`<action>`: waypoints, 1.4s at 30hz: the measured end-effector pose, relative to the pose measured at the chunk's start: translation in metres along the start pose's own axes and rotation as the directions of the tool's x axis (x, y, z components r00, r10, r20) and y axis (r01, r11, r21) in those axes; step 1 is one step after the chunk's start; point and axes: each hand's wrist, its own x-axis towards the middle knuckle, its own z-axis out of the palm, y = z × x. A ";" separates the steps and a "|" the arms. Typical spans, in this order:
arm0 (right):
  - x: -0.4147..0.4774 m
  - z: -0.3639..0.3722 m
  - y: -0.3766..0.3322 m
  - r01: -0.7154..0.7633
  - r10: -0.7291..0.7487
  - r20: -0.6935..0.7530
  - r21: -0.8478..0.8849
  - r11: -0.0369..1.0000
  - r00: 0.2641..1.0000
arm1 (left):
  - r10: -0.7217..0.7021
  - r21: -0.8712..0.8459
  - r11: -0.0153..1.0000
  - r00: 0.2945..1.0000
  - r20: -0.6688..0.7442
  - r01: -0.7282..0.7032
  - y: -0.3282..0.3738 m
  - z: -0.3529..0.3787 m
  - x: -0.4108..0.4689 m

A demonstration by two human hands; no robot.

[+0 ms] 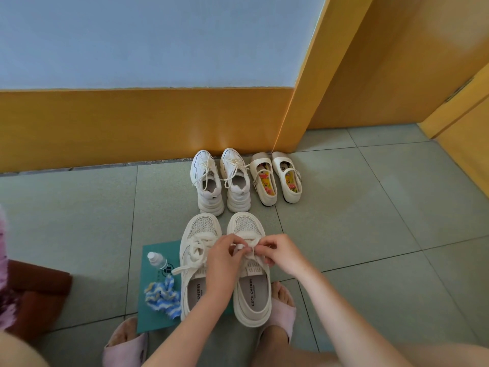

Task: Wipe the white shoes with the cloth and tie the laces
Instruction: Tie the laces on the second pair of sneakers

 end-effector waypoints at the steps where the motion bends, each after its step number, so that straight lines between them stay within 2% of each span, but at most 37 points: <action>1: -0.001 -0.001 -0.001 0.001 -0.001 -0.002 -0.039 0.999 1.000 | -0.027 -0.003 1.000 1.000 -0.006 0.027 -0.001 -0.001 0.000; 5: -0.005 -0.008 0.002 -0.037 0.034 -0.019 -0.250 0.968 0.999 | -0.072 -0.055 0.996 0.996 -0.049 0.069 0.000 -0.009 -0.001; 8: -0.009 -0.017 0.006 -0.111 0.105 -0.035 -0.357 0.927 0.994 | -0.155 -0.177 0.974 0.986 -0.054 0.143 -0.001 -0.016 -0.006; 13: -0.016 -0.020 0.004 -0.125 0.133 -0.020 -0.507 0.853 0.991 | -0.265 -0.302 0.924 0.962 -0.061 0.236 -0.004 -0.022 -0.013; 28: -0.017 -0.020 0.007 -0.139 0.103 -0.092 -0.669 0.731 0.990 | -0.301 -0.189 0.942 0.948 -0.103 0.279 0.004 -0.027 -0.013; 32: -0.021 -0.016 0.008 -0.076 0.031 -0.076 -0.715 0.695 0.997 | -0.299 -0.166 0.946 0.949 -0.104 0.280 0.002 -0.028 -0.015; 34: -0.023 -0.015 0.011 -0.024 -0.005 -0.042 -0.649 0.760 0.999 | -0.291 -0.158 0.949 0.952 -0.094 0.274 0.002 -0.029 -0.016; 36: -0.024 -0.014 0.012 -0.025 0.006 -0.048 -0.414 0.910 0.999 | -0.268 -0.164 0.954 0.960 -0.082 0.252 0.002 -0.030 -0.018; 38: -0.024 -0.014 0.012 -0.047 0.038 -0.073 -0.129 0.991 0.997 | -0.234 -0.175 0.960 0.970 -0.064 0.220 0.001 -0.030 -0.018; 40: -0.023 -0.013 0.011 -0.083 0.090 -0.062 0.115 0.990 0.994 | -0.211 -0.179 0.963 0.977 -0.035 0.201 0.001 -0.030 -0.020; 42: -0.023 -0.009 0.008 -0.147 0.157 -0.018 0.255 0.956 0.987 | -0.197 -0.181 0.964 0.980 0.001 0.194 0.001 -0.030 -0.023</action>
